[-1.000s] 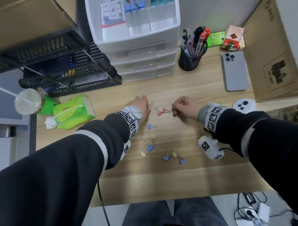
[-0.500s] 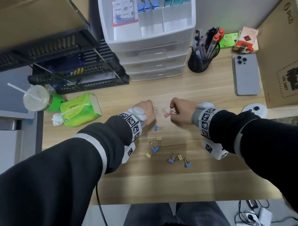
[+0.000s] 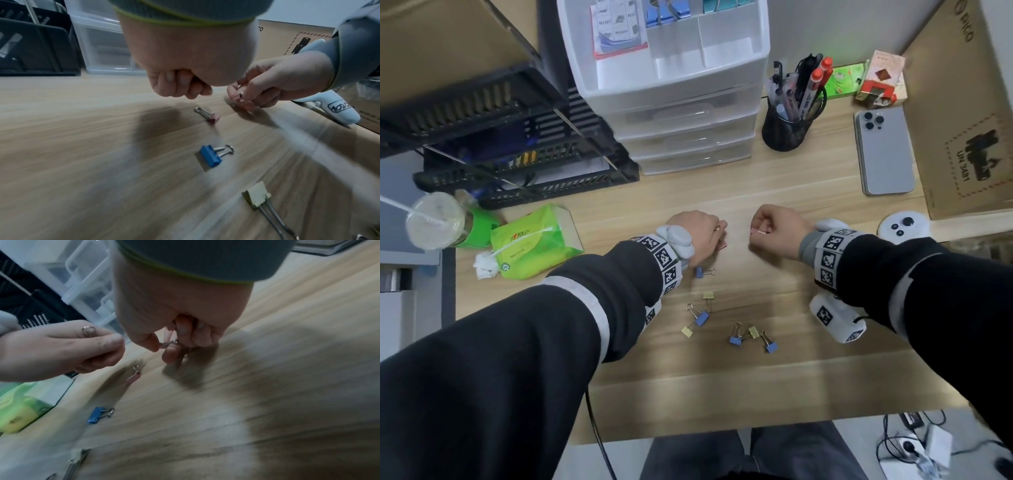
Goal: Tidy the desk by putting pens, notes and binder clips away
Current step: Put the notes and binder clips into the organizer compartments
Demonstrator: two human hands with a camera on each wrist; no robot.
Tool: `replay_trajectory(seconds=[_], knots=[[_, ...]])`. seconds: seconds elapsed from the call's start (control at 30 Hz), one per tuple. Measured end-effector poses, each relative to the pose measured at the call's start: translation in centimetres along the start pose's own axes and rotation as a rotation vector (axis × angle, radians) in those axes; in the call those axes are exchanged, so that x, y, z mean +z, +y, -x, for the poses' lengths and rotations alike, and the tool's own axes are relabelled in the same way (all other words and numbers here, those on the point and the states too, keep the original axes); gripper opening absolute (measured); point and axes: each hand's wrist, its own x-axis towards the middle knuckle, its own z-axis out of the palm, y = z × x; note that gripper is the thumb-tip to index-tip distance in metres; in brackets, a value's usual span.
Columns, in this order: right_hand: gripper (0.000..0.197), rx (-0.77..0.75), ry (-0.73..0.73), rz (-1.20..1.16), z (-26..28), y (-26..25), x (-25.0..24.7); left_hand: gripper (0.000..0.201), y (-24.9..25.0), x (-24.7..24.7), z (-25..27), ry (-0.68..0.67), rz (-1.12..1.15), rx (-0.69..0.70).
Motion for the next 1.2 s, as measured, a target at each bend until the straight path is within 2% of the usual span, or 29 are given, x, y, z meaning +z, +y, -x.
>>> replay_trajectory(seconds=[0.07,0.17,0.33,0.43,0.5,0.6,0.7,0.83,0.9,1.0,1.07,1.13,1.2], knots=[[0.013,0.034,-0.022,-0.121,0.4,0.5,-0.5,0.017,0.0,0.1,-0.2,-0.051,0.058,-0.009],[0.019,0.094,-0.073,-0.302,0.9,0.4,-0.9,0.033,-0.1,0.2,0.0,-0.074,0.089,0.015],[0.021,0.213,-0.057,-0.409,0.7,0.2,-1.6,0.023,-0.6,0.6,0.1,-0.028,0.045,0.161],[0.015,0.26,-0.036,-0.472,0.6,0.0,-1.4,0.034,-0.7,0.3,0.2,-0.117,0.043,0.238],[0.012,0.295,-0.02,-0.519,0.6,-0.2,-1.3,0.033,-0.5,0.1,0.1,-0.167,0.003,0.258],[0.013,0.38,-0.092,-0.693,0.6,-0.5,-1.0,0.021,-0.1,0.2,-0.4,-0.135,-0.026,0.241],[0.018,0.514,-0.142,-0.887,0.5,-0.6,-0.5,0.024,0.2,0.5,-0.4,-0.093,-0.027,0.22],[0.019,0.687,-0.182,-1.218,0.6,-0.9,-0.2,0.023,1.0,-0.3,0.3,0.025,0.09,0.161],[0.016,0.737,-0.181,-1.352,0.6,-1.3,0.0,0.019,1.9,-1.5,0.7,0.078,0.146,0.184],[0.012,0.678,-0.276,-1.502,1.0,-3.1,0.2,0.016,3.1,-3.7,1.0,0.099,0.244,0.249],[0.026,0.595,-0.321,-1.491,1.5,-4.7,0.1,0.014,3.8,-4.9,1.2,0.087,0.291,0.27],[0.035,0.536,-0.325,-1.471,1.8,-6.2,-0.2,0.017,4.5,-5.7,1.5,0.07,0.329,0.261],[0.034,0.491,-0.297,-1.461,2.1,-7.4,-0.6,0.023,4.8,-6.2,1.8,0.083,0.345,0.256]])
